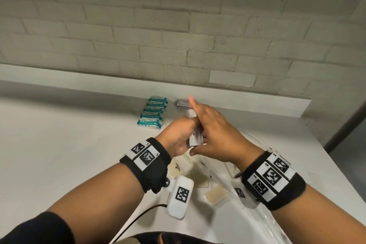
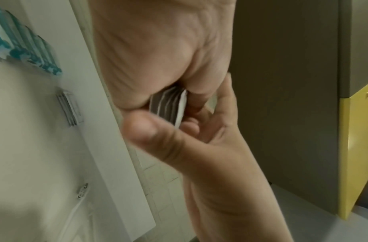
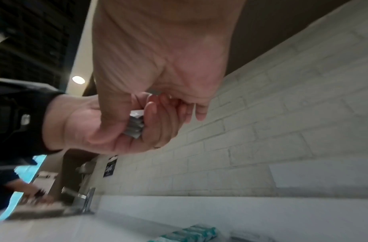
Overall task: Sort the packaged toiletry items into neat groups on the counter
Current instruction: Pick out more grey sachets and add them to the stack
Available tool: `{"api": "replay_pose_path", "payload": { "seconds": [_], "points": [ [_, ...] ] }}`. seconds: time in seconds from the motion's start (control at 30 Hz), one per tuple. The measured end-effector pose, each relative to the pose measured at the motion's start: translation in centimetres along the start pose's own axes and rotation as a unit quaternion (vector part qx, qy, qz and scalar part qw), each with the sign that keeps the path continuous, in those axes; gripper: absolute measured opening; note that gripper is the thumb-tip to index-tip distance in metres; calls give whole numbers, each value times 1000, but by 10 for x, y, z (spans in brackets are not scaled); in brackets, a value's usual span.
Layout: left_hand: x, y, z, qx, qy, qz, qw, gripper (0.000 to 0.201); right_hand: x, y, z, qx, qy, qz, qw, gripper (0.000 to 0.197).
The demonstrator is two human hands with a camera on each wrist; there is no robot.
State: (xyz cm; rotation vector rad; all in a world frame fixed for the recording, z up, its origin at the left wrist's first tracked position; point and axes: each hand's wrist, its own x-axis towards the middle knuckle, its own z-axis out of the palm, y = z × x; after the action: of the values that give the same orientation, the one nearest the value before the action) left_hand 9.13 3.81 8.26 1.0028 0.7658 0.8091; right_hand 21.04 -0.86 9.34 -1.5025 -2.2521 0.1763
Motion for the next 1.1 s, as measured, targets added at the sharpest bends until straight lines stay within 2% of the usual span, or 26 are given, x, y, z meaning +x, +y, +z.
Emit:
{"api": "replay_pose_path", "payload": {
  "seconds": [0.07, 0.1, 0.17, 0.2, 0.27, 0.33, 0.47, 0.53, 0.67, 0.73, 0.8, 0.83, 0.87, 0.9, 0.93, 0.97, 1.0, 1.03, 1.1],
  "points": [
    [4, 3, -4, -50, 17, 27, 998, 16, 2, 2, -3, 145, 5, 82, 986, 122],
    [6, 6, -7, -79, 22, 42, 996, 17, 4, 6, -2, 218, 21, 116, 969, 101],
    [13, 11, -11, -116, 34, 70, 990, 16, 7, 11, -1, 340, 32, 184, 922, 35],
    [16, 13, -11, -122, 33, 80, 989, 15, 9, 13, 0, 399, 21, 218, 890, 16],
    [23, 13, -8, -119, 34, 92, 988, 16, 13, 16, 5, 495, 6, 247, 833, 16],
    [30, 9, -4, -108, 38, 98, 989, 17, 18, 20, 9, 550, 13, 255, 795, 24],
    [48, -6, -7, -90, 53, 89, 991, 20, 31, 37, 28, 640, 57, 278, 714, 21],
    [56, -15, -13, -75, 37, 68, 994, 20, 36, 49, 41, 644, 55, 297, 703, 18],
    [79, -31, -43, -18, 29, 17, 999, 14, 48, 75, 55, 584, 14, 354, 730, 8],
    [95, -32, -63, 42, 62, -21, 997, 40, 58, 93, 59, 534, -23, 388, 751, 11],
    [110, -25, -79, 184, 66, -38, 980, 59, 69, 108, 66, 465, -63, 415, 779, 20],
    [117, -19, -83, 282, 39, -36, 958, 62, 74, 114, 70, 428, -84, 422, 795, 21],
    [123, -16, -86, 391, 3, -37, 919, 64, 80, 119, 75, 390, -104, 425, 810, 20],
    [129, -15, -86, 505, -35, -35, 862, 65, 85, 123, 79, 354, -125, 424, 824, 18],
    [134, -14, -85, 608, -68, -30, 790, 67, 90, 126, 82, 322, -146, 421, 835, 15],
    [139, -16, -84, 686, -93, -21, 722, 68, 96, 129, 86, 293, -166, 417, 844, 14],
    [143, -18, -83, 735, -119, -10, 667, 67, 101, 132, 89, 267, -184, 412, 851, 14],
    [148, -23, -83, 765, -144, 1, 628, 62, 106, 136, 92, 243, -198, 407, 858, 16],
    [154, -31, -84, 794, -178, 23, 581, 51, 110, 142, 97, 196, -211, 387, 876, 23]
  ]
}}
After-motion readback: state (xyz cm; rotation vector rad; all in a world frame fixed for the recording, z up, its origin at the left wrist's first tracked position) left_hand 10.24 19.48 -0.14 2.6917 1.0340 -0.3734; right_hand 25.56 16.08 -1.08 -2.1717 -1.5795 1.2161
